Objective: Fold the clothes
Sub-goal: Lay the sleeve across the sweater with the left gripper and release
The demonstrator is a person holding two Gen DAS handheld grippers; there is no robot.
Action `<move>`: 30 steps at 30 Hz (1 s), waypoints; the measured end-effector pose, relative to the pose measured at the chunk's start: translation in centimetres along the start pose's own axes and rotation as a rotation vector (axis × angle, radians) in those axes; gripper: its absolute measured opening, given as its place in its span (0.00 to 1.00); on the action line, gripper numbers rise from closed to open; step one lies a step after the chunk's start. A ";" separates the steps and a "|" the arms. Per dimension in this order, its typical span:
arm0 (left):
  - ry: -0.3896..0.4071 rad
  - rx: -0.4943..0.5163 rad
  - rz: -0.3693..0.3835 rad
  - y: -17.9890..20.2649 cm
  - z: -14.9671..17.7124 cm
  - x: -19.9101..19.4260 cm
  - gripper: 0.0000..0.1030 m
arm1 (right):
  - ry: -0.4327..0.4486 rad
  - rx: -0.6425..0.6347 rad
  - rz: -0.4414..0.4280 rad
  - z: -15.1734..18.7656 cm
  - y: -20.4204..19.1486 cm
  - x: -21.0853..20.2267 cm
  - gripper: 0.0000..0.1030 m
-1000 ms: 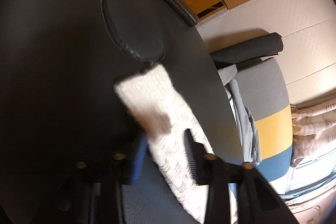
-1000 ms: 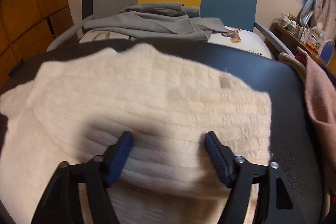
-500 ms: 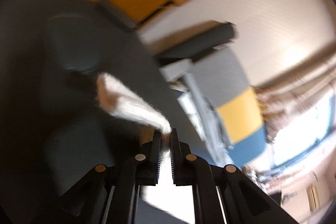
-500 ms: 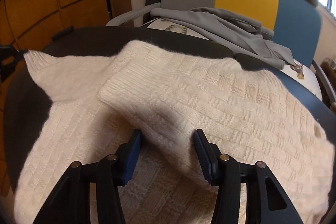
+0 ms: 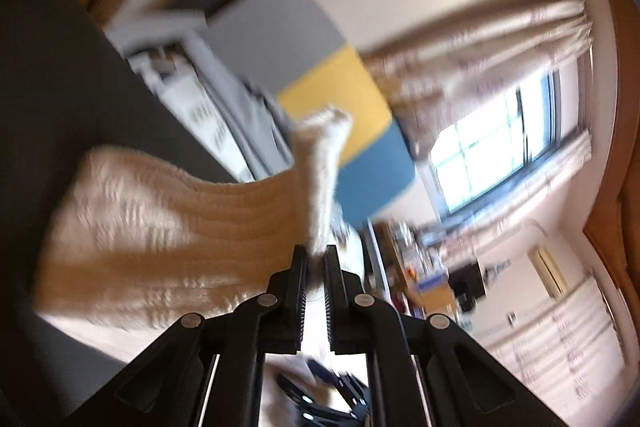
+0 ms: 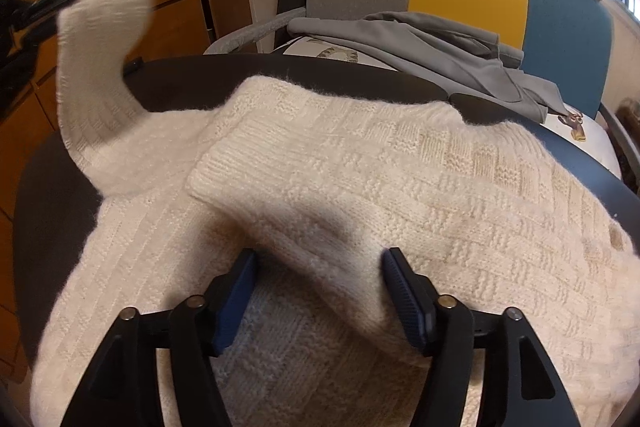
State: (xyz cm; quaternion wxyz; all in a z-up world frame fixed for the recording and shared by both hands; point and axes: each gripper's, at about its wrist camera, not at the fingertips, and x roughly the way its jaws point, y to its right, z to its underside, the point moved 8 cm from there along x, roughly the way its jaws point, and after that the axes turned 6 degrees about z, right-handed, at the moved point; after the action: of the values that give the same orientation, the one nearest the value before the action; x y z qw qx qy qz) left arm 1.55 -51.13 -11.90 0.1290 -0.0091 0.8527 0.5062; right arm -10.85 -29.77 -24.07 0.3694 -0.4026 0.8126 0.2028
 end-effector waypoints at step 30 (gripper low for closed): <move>-0.210 0.228 -0.353 -5.3 14.2 4.8 0.19 | -0.064 0.632 -0.424 -1.1 4.7 0.0 0.53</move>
State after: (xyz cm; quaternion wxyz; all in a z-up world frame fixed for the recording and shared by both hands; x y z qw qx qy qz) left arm 0.71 -40.91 -24.04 0.3035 -0.0907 0.8714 0.3746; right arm -15.07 -27.65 -23.22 0.5343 -0.4215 0.7218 -0.1263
